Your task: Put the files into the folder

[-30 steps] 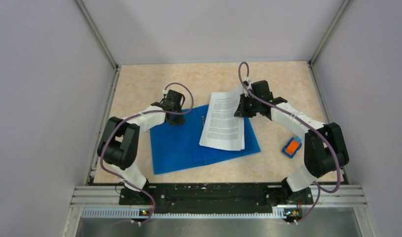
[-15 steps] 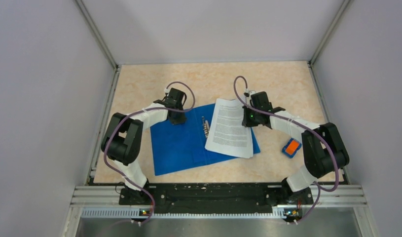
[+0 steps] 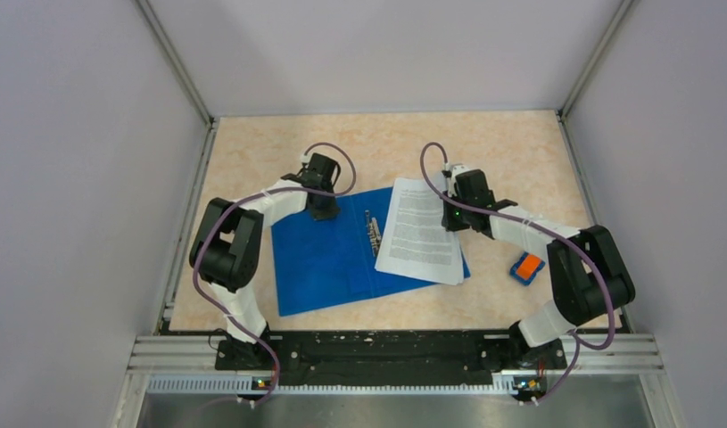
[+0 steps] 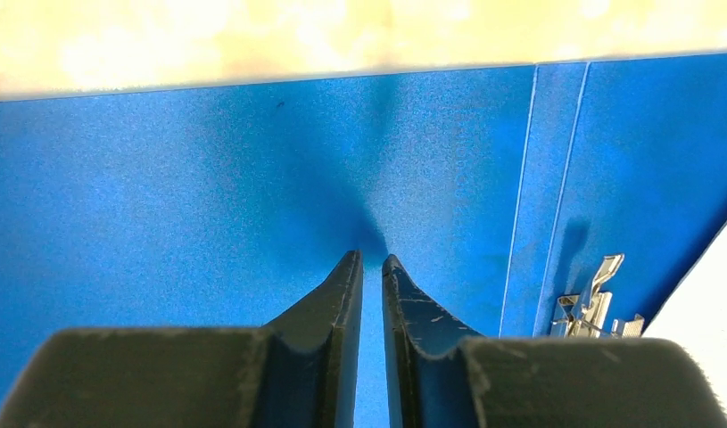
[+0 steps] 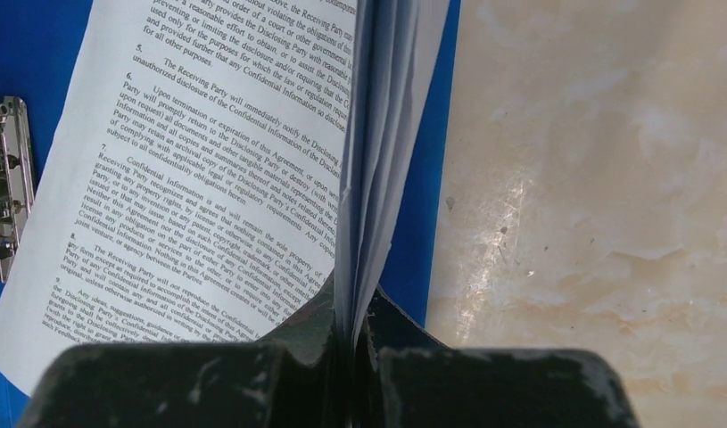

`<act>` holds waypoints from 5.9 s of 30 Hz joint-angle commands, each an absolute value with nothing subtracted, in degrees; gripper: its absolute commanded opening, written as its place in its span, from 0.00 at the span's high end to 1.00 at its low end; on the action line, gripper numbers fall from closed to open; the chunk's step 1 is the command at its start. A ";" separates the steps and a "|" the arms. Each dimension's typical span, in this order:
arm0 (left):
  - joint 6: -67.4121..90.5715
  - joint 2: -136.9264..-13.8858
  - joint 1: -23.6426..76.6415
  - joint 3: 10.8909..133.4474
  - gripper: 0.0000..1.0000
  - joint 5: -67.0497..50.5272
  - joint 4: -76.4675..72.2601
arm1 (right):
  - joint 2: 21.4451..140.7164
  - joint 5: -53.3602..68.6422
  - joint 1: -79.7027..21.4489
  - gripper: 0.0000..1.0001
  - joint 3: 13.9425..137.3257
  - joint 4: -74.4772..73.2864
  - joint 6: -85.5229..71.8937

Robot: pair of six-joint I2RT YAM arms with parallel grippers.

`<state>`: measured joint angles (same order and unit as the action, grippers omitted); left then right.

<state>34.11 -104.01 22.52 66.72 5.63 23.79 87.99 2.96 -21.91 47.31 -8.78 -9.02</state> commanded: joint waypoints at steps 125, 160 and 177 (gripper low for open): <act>49.10 -98.74 36.66 53.53 0.90 -1.99 13.79 | 86.19 10.82 -22.11 0.27 42.77 -6.76 -28.11; 52.73 -100.86 39.53 54.76 0.91 -1.43 13.10 | 77.00 7.89 -16.11 0.14 35.77 -11.49 -30.43; 53.53 -101.79 40.43 55.28 0.91 -1.16 12.85 | 73.85 8.36 -18.61 0.14 35.68 -12.68 -32.91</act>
<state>53.23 -99.88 39.70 55.09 -2.09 11.90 75.75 9.10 -17.85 34.87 -12.05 -31.77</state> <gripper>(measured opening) 0.089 0.858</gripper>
